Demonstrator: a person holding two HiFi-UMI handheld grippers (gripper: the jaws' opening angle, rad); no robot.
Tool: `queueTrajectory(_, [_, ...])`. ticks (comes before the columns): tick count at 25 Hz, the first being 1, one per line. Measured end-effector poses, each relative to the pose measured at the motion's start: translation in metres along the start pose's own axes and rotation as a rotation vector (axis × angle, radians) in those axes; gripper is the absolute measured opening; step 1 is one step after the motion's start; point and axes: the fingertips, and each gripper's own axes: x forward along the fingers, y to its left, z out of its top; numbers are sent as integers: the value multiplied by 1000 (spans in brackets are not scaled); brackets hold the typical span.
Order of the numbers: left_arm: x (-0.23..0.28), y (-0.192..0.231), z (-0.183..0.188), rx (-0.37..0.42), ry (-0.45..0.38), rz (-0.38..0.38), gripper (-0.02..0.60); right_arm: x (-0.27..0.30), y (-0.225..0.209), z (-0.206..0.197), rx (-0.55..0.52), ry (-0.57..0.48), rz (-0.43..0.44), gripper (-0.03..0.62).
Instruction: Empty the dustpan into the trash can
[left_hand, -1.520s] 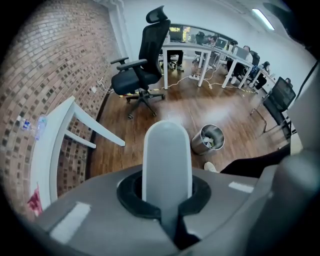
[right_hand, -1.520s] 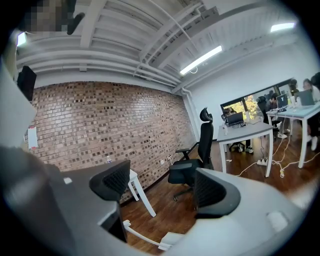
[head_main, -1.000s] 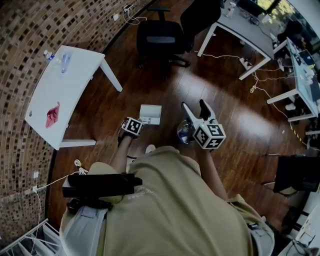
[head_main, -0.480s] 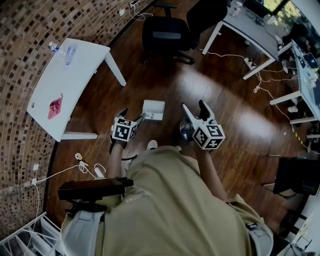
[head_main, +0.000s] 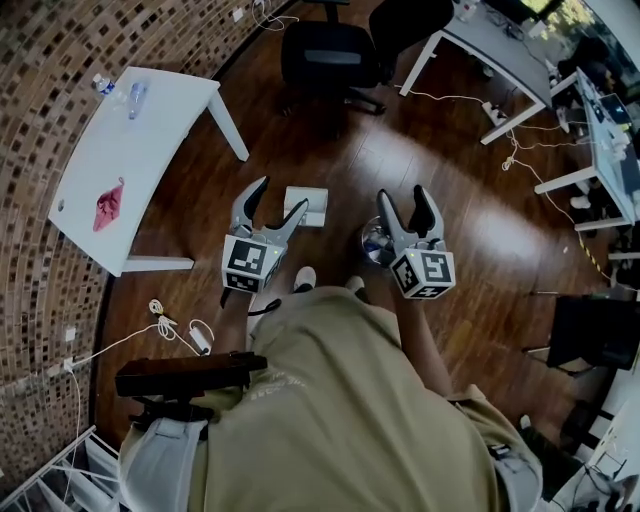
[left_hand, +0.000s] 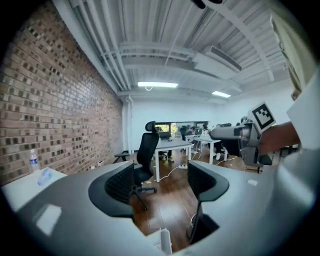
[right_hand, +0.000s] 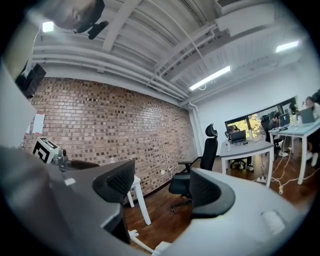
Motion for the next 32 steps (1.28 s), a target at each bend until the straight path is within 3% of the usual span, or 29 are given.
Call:
queueTrajectory(2, [-1, -16, 11, 33, -57, -78, 321, -6, 13, -8, 6, 27, 2, 331])
queueTrajectory(5, [4, -39, 11, 28, -79, -163, 322, -18, 23, -10, -1, 60, -8, 331])
queueTrajectory(10, [-2, -76, 21, 16, -118, -215, 317, -67, 32, -13, -18, 76, -37, 331])
queueTrajectory(19, [-40, -179, 35, 105, -171, -245, 308, -178, 19, -32, 34, 30, 11, 331])
queueTrajectory(23, [-88, -234, 37, 118, -172, -184, 310, -259, 20, -71, 112, 53, 24, 331])
queueTrajectory(25, [-102, -270, 30, 104, -146, -138, 308, -305, 0, -82, 125, 68, 11, 331])
queueTrajectory(29, [-120, -350, 20, 108, -102, -135, 310, -382, -43, -65, 134, 12, -27, 334])
queueTrajectory(32, [-139, -373, 22, 151, -82, -114, 310, -406, -41, -35, 53, -55, -35, 350])
